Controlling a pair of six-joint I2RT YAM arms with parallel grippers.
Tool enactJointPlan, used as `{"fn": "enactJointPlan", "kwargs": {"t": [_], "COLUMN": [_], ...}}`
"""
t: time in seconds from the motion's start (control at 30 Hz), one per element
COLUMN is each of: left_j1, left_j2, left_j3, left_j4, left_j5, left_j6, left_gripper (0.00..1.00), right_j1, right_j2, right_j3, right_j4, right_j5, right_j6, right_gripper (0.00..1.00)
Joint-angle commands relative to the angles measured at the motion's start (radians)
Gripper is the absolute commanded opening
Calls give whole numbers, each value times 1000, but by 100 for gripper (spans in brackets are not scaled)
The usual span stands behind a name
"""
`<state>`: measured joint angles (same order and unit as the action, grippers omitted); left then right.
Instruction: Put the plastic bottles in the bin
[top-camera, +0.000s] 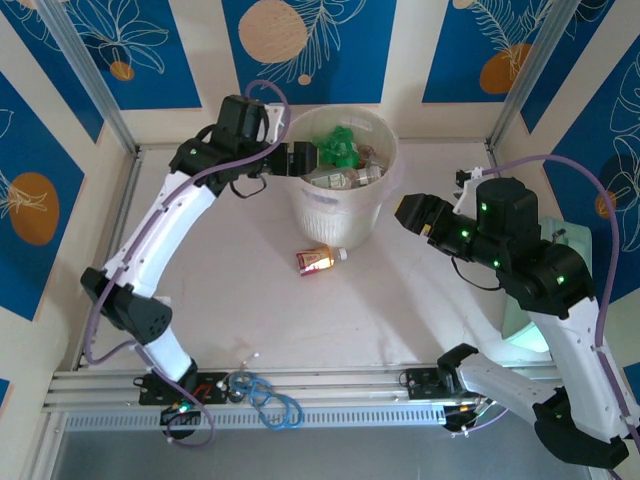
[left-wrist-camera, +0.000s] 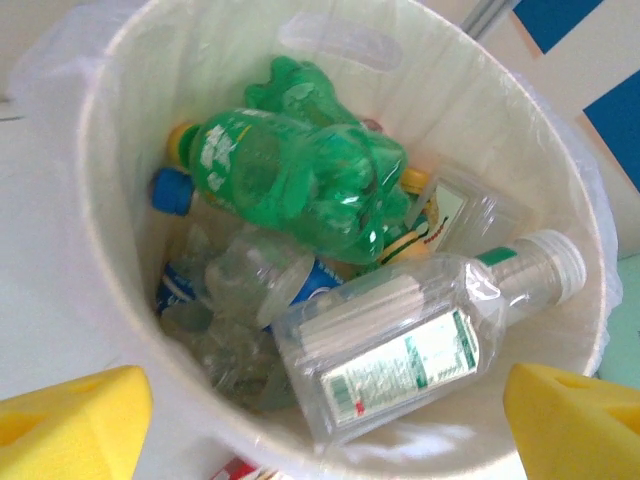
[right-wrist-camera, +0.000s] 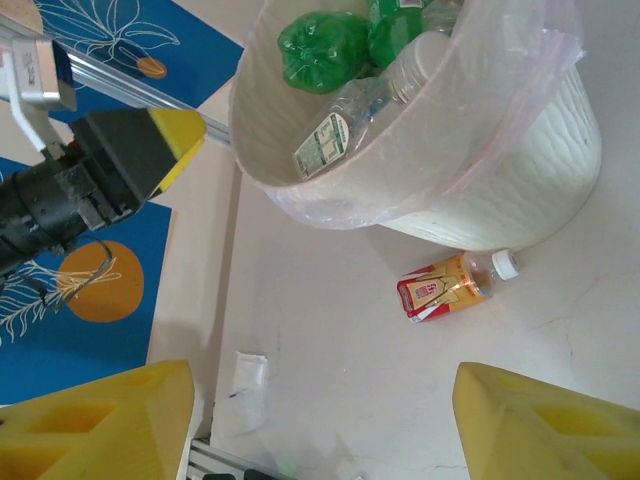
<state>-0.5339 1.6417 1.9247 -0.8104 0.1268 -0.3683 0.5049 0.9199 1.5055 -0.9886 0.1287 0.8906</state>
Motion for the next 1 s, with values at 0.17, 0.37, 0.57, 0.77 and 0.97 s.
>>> {"fn": "enactJointPlan", "kwargs": {"t": [0.17,0.37,0.57,0.77,0.97], "left_j1": [18,23,22,22,22], "left_j2": [-513,-632,-535,-355,-199], "left_j3": [-580,-964,-1187,-1261,-1294], "left_j4": [159,359,765,1057,1276], "left_j5": [-120,48,229,284,307], "left_j6": [-119,-239,-247,-293,-342], "left_gripper": [84,80,79,81,80], "right_j1": [94,222,348,387,395], "right_j2": [11,42,44,9,-5], "right_j3": [4,-13,-65,-132,-166], "right_j4": [8,20,18,8,7], "right_j5": [20,103,194,218,215], "right_j6": [-31,-26,15,59,74], "right_gripper": [67,66,66,66,66]}}
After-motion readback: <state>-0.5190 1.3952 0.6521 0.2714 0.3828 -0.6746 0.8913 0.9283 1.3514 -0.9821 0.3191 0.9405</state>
